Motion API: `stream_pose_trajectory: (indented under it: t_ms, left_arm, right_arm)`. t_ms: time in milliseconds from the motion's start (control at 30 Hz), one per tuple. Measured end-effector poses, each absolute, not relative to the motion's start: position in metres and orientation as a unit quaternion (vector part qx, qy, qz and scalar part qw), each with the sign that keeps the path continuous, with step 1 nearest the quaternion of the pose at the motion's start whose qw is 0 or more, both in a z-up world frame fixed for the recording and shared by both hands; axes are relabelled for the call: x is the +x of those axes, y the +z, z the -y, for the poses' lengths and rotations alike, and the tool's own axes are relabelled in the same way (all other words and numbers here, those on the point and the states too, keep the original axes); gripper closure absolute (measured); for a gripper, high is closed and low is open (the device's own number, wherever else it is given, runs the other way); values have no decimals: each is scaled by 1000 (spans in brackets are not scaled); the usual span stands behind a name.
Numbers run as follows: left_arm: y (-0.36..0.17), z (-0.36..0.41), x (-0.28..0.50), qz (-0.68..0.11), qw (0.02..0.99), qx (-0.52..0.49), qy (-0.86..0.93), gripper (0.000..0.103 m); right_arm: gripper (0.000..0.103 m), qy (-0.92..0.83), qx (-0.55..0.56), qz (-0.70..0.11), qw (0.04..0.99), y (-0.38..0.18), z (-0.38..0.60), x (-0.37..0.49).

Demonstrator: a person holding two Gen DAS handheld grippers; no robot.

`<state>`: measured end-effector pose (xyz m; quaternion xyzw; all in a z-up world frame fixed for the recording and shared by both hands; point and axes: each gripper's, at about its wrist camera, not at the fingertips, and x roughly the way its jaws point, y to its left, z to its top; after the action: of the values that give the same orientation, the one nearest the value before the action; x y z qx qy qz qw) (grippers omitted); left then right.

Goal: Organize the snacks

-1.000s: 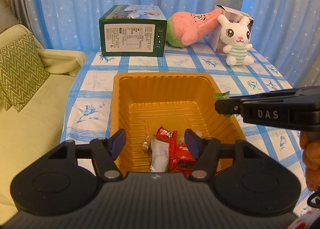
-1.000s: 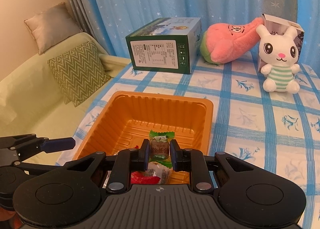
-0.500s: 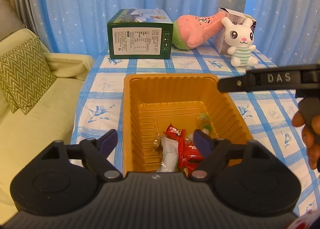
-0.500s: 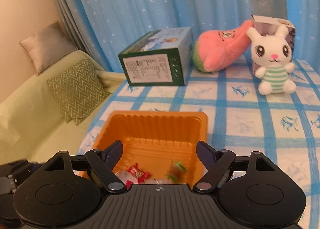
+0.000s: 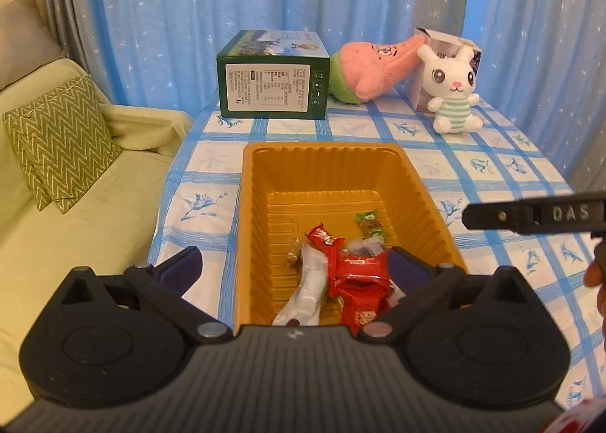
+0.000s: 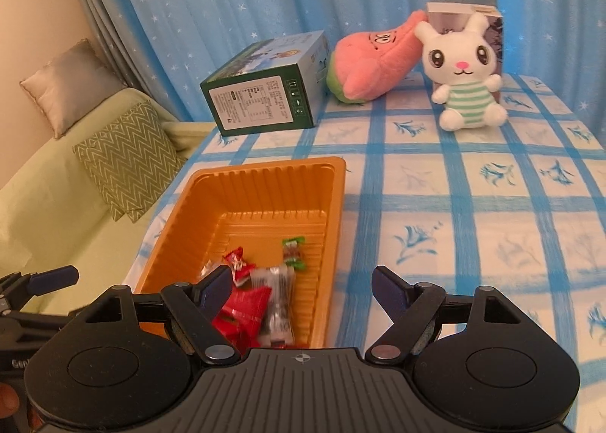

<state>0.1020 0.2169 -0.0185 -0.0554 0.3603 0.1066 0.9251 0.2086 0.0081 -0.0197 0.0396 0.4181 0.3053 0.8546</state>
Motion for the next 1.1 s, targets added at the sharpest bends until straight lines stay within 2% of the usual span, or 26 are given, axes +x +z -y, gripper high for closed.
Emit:
stream_pose_trajectory:
  t_ms: [633, 1100]
  left_arm:
    - [38, -155, 8, -337, 926, -73, 153, 0]
    - [56, -119, -36, -331, 927, -72, 163, 0]
  right_arm:
    - [23, 282, 9, -370, 885, 30, 56, 98]
    - [23, 277, 14, -364, 889, 43, 95, 47]
